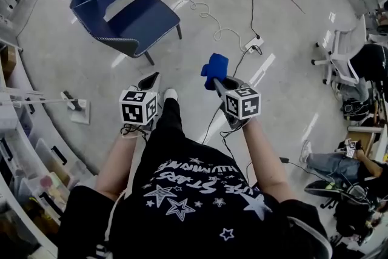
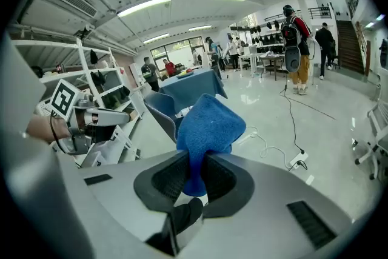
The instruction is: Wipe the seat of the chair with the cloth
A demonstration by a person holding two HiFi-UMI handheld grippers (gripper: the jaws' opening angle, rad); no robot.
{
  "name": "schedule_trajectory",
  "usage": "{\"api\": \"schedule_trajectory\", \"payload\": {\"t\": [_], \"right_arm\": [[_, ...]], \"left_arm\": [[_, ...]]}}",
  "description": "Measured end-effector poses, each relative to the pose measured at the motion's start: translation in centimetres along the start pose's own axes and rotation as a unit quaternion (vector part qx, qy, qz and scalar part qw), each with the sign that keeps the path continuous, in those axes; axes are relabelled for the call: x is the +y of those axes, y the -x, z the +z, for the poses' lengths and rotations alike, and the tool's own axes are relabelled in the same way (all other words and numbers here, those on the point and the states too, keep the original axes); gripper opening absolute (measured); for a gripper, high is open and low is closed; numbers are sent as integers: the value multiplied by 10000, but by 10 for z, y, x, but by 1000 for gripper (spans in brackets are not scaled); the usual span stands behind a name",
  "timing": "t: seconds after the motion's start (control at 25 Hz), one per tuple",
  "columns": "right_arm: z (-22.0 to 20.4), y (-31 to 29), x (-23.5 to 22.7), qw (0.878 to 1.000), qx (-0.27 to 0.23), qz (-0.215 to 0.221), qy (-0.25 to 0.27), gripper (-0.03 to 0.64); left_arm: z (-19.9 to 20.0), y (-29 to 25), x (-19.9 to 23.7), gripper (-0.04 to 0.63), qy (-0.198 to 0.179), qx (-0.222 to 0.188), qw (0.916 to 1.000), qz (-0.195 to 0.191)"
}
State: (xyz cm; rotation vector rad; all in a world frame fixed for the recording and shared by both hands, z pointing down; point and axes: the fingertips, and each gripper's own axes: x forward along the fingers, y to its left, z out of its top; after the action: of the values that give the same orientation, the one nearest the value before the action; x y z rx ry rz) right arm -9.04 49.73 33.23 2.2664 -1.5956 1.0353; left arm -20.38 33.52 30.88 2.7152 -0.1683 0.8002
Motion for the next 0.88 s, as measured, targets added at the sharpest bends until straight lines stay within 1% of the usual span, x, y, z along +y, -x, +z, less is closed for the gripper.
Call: {"api": "schedule_trajectory", "payload": {"t": [0.16,0.24,0.4,0.68,0.8,0.88], "right_arm": [[31,-42,-23,9996,200,-157,-112,55],[51,-65,-29,9993,274,-142,-193,55],[93,-114,-36,9988,477,-91,-68,55],[166,-189,-32,9985,523,10,144,55],[182,-207,-26,9983,544,32,207,55],[186,-215,-25,9977,628,47,241,55]], "left_arm": [[31,-42,32,21,76,71,9999,-122],[47,-60,47,21,101,130,9997,-204],[74,-92,79,21,223,211,9991,-297],[116,-128,152,21,474,217,9984,-232],[127,-132,178,21,576,176,9981,-157],[130,-134,187,21,693,155,9974,-136]]}}
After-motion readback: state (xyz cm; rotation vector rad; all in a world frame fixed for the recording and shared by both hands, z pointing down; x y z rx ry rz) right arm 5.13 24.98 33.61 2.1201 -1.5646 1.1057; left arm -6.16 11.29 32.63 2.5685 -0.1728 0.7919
